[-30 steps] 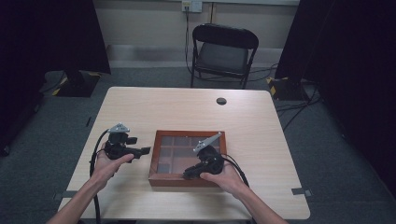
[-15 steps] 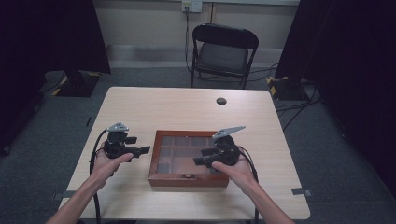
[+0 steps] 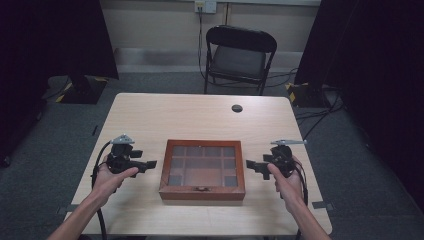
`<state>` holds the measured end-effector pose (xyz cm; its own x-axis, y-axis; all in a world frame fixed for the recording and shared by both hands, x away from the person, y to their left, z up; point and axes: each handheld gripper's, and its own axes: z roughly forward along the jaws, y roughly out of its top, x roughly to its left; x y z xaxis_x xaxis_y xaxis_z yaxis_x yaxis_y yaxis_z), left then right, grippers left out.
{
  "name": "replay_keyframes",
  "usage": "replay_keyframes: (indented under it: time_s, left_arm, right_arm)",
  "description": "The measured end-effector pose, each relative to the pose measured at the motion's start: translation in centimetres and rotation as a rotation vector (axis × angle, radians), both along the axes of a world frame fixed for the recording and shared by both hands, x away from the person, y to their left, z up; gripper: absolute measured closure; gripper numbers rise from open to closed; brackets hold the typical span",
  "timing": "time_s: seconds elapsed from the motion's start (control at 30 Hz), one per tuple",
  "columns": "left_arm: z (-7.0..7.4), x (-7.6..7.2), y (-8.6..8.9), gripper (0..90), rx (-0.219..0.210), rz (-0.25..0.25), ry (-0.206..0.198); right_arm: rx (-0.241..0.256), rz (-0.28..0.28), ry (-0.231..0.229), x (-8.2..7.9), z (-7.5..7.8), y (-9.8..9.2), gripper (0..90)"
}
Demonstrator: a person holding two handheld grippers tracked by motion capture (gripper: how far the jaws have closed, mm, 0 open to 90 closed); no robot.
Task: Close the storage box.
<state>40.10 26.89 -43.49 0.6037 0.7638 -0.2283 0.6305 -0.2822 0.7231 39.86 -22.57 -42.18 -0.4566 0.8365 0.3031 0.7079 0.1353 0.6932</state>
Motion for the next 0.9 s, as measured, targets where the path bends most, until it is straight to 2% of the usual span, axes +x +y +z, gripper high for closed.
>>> replay_keyframes:
  time_s: [0.1,0.13,0.17,0.2,0.23,0.27,0.3,0.37,0.4,0.43,0.53,0.57,0.6,0.67,0.8,0.83,0.87,0.9]
  left_arm:
    - [-0.7,-0.1,1.1,17.1,0.034,0.019,0.014]
    - [-1.0,0.0,1.4,16.9,0.061,0.021,0.025]
    - [-1.0,0.0,1.4,17.0,0.061,0.021,0.025]
    - [-1.6,0.2,2.2,17.6,0.045,0.056,0.053]
    - [-1.9,0.4,2.5,17.4,0.055,0.059,0.055]
    - [-2.1,0.7,2.8,17.0,0.110,0.053,0.045]
    - [-2.3,0.9,2.8,16.8,0.129,0.068,0.051]
    - [-2.8,1.3,3.2,17.8,0.152,0.077,0.078]
    - [-3.1,1.3,3.2,17.7,0.184,0.085,0.067]
    - [-3.4,1.3,3.2,18.1,0.213,0.099,0.046]
    - [-4.5,1.4,2.9,16.8,0.249,0.133,0.050]
    - [-4.9,1.4,2.7,15.9,0.277,0.143,0.062]
    - [-5.4,1.4,2.6,13.3,0.293,0.155,0.029]
    - [-5.5,1.5,2.6,8.0,0.290,0.155,0.024]
    - [-6.0,1.5,2.7,0.0,0.269,0.170,0.003]
    - [-6.4,1.4,3.0,0.0,0.245,0.162,-0.038]
    - [-6.4,1.2,2.9,0.0,0.237,0.174,-0.044]
    - [-6.4,1.2,2.9,0.0,0.237,0.174,-0.044]
  right_arm:
    - [-0.024,-0.061,0.020,0.0,-0.8,-1.5,15.1]
    - [-0.017,-0.088,0.048,-0.1,-1.3,-2.0,14.8]
    - [-0.017,-0.088,0.048,-0.1,-1.3,-2.0,14.8]
    - [-0.024,-0.100,0.089,-0.5,-2.5,-3.0,14.9]
    - [-0.039,-0.098,0.097,-0.6,-3.0,-3.2,14.9]
    - [-0.058,-0.116,0.121,-0.6,-3.5,-3.5,14.9]
    - [-0.090,-0.130,0.141,-0.6,-4.1,-3.6,14.9]
    - [-0.147,-0.123,0.178,-0.3,-4.9,-3.6,15.0]
    - [-0.176,-0.119,0.190,-0.2,-5.2,-3.5,13.7]
    - [-0.199,-0.095,0.159,0.0,-5.4,-3.4,14.8]
    - [-0.267,-0.119,0.111,0.2,-5.8,-2.9,11.8]
    - [-0.305,-0.124,0.075,0.2,-6.1,-2.6,8.7]
    - [-0.349,-0.127,0.035,0.1,-6.5,-2.4,0.9]
    - [-0.346,-0.122,-0.021,0.0,-7.2,-2.0,0.0]
    - [-0.330,-0.149,-0.050,-0.2,-7.5,-1.9,0.0]
    - [-0.316,-0.157,-0.076,-0.3,-7.7,-1.9,0.0]
    - [-0.307,-0.167,-0.104,-0.4,-8.0,-1.9,0.0]
    - [-0.307,-0.167,-0.104,-0.4,-8.0,-1.9,0.0]
